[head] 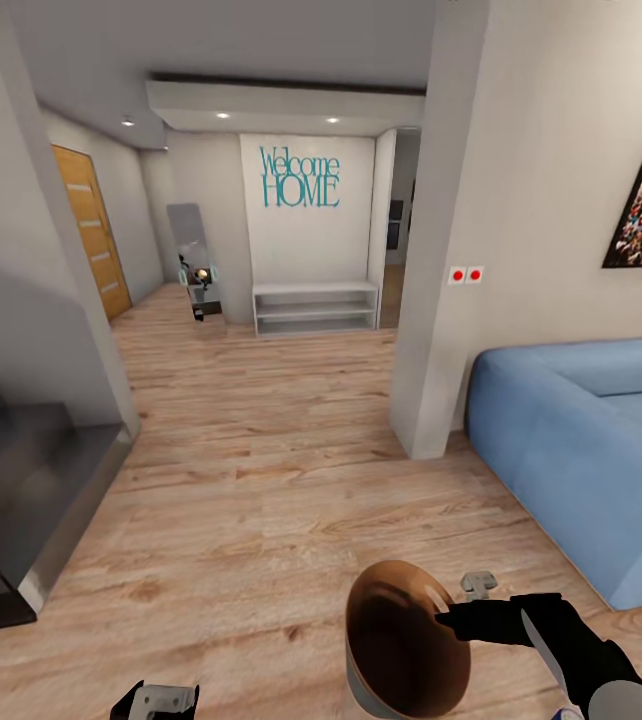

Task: Put the three can of soda from the living room inside the tash can in the kitchen.

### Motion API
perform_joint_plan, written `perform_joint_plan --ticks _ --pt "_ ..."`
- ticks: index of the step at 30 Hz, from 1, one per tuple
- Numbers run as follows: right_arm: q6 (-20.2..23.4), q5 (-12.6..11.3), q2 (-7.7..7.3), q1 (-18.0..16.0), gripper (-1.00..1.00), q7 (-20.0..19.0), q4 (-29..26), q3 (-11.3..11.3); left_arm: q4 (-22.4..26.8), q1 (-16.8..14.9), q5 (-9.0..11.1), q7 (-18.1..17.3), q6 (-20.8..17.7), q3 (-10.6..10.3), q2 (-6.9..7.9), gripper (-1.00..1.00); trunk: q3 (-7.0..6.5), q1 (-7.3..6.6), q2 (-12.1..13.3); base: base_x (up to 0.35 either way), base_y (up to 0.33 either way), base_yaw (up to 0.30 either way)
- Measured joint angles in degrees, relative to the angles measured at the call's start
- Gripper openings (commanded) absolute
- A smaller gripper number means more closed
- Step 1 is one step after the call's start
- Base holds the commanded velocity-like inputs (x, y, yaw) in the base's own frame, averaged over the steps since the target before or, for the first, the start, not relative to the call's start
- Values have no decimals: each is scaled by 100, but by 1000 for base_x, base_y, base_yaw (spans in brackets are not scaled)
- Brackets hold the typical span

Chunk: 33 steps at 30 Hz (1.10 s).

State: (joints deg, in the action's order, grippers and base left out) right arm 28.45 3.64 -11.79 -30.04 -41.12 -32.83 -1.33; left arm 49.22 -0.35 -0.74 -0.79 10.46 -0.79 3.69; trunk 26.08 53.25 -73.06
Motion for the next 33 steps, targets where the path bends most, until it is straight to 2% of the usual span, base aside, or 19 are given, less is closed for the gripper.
perform_joint_plan --ticks 28,33 --pt "-1 2 2 9 -100 -65 9 1 2 7 15 0 12 0 0 100 -503 -615 1123 0 0 0" --pt "-6 9 7 9 -100 -62 9 0 13 11 14 2 30 0 0 100 -503 -616 1125 0 0 0"
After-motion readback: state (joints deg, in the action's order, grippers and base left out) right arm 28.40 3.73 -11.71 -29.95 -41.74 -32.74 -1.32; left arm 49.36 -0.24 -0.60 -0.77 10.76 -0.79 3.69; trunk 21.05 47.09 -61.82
